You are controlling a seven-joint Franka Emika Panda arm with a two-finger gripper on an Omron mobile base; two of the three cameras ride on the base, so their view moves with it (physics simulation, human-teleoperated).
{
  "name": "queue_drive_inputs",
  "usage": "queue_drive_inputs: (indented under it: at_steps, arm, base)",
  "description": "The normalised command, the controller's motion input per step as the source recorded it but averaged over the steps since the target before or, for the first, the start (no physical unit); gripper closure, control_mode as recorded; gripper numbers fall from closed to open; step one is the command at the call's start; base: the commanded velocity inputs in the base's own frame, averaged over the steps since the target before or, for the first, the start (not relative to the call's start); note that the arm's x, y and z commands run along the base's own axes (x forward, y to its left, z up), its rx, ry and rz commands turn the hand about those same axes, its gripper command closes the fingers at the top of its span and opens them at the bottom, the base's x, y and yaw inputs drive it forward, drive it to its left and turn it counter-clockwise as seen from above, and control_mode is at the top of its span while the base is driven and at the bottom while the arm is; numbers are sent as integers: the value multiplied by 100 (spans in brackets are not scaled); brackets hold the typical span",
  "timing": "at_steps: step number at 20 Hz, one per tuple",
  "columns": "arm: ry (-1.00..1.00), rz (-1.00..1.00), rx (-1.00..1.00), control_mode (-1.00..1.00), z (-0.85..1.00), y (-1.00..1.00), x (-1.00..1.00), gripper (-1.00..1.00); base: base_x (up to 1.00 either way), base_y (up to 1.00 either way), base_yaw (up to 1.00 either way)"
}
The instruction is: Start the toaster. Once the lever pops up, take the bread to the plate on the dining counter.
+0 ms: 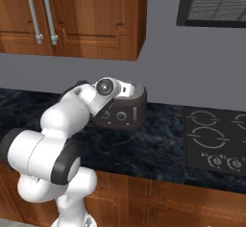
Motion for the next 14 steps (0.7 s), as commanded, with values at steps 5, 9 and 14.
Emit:
queue_drive_inputs:
  at_steps: [5, 9, 14]
  arm:
    - [0, 0, 0, -100, 0, 0, 16, -100]
    - [0, 0, 0, -100, 0, 0, 9, -100]
    - [0, 0, 0, -100, 0, -4, 2, -100]
  base:
    - [0, 0, 0]
    - [0, 0, 0]
    - [0, 0, 0]
